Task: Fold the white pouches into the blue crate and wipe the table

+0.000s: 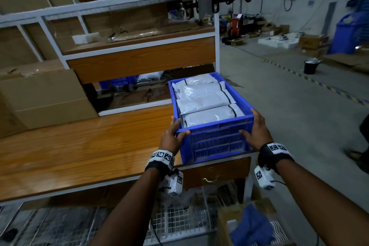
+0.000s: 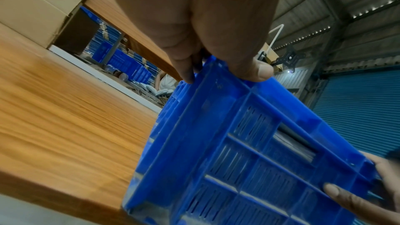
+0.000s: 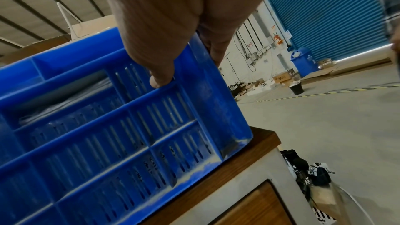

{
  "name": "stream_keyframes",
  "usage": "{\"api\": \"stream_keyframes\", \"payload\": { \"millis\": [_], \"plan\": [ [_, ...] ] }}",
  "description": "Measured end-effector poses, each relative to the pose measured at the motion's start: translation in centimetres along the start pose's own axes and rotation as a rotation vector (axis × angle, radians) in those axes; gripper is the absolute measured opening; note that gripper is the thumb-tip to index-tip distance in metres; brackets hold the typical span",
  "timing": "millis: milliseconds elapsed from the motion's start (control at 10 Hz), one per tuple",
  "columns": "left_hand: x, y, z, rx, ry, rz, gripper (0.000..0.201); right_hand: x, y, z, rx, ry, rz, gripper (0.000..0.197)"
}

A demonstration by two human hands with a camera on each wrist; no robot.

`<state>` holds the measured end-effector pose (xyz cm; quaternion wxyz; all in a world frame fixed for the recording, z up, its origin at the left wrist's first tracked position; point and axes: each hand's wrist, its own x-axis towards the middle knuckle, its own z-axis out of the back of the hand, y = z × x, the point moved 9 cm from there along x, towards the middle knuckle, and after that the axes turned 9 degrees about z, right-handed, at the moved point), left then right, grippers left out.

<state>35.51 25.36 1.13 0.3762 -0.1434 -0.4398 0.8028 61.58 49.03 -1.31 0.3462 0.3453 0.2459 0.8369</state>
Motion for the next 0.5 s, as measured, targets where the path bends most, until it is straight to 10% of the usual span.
{"api": "stream_keyframes", "payload": {
  "millis": [300, 500],
  "plan": [
    [-2.5, 0.9, 2.7, 0.097, 0.125, 0.021, 0.073, -2.4, 4.9, 2.1, -0.482, -0.093, 0.090, 0.081],
    [-5.4, 1.6, 10.6, 0.312, -0.060, -0.020, 0.069, -5.1, 14.7, -0.9, -0.434, -0.188, 0.296, 0.065]
  ]
}}
